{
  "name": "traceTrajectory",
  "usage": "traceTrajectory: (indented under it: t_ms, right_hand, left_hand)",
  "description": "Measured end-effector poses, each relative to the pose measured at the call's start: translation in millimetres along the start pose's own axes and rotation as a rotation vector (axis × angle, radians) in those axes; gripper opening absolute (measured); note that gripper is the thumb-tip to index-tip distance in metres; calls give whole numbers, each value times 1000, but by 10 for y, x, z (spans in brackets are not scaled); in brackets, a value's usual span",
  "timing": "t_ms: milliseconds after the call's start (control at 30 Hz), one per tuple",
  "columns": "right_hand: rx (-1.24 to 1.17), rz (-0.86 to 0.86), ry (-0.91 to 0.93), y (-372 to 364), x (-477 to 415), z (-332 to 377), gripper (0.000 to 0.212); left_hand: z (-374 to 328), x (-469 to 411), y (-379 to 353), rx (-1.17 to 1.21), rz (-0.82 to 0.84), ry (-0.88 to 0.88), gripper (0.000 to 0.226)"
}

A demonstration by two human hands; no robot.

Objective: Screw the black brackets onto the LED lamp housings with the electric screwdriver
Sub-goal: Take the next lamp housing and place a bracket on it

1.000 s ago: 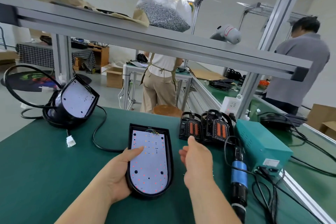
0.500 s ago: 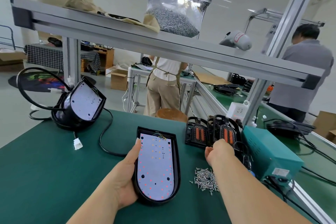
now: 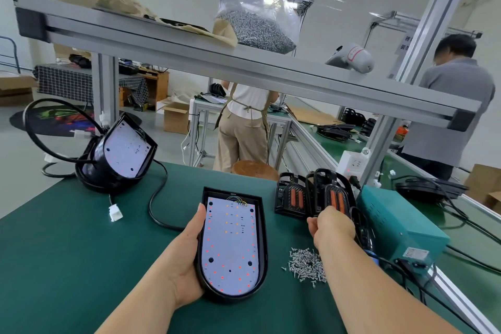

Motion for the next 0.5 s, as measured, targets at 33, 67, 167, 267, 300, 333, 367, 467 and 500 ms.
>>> traceTrajectory:
  t_ms: [33, 67, 167, 267, 300, 333, 367, 467, 500]
  right_hand:
    - [-36, -2, -8, -7, 13, 0, 11]
    - [-57, 25, 14, -23, 23, 12, 12]
    - [-109, 112, 71, -85, 71, 26, 21]
    - [-82, 233, 123, -132, 141, -8, 22]
    - [-86, 275, 126, -138, 167, -20, 22]
    - [-105, 321, 141, -150, 181, -32, 20]
    - [-117, 364, 162, -154, 216, -42, 18]
    - [-114, 451, 268, -162, 258, -4, 20]
    - [-103, 470, 300, -156, 290, 21, 20]
  left_hand:
    - [0, 0, -4, 2, 5, 5, 66]
    - [1, 0, -6, 5, 8, 9, 67]
    - [4, -7, -4, 11, 17, 12, 67]
    - [3, -11, 0, 18, 25, 17, 68]
    - [4, -10, 0, 21, 29, 18, 68]
    - [4, -10, 0, 24, 31, 17, 67]
    - [3, -10, 1, 26, 31, 16, 67]
    - [0, -13, 13, 30, 28, 11, 68]
    - [2, -16, 17, 34, 27, 13, 68]
Point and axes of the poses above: each hand's wrist, its own x-axis away from the middle knuckle, its own y-axis out of the back of the hand, z = x × y, the point moved 5 cm from there along -x, towards the middle knuckle, and after that the axes turned 2 degrees about x, right-handed, at the moved point
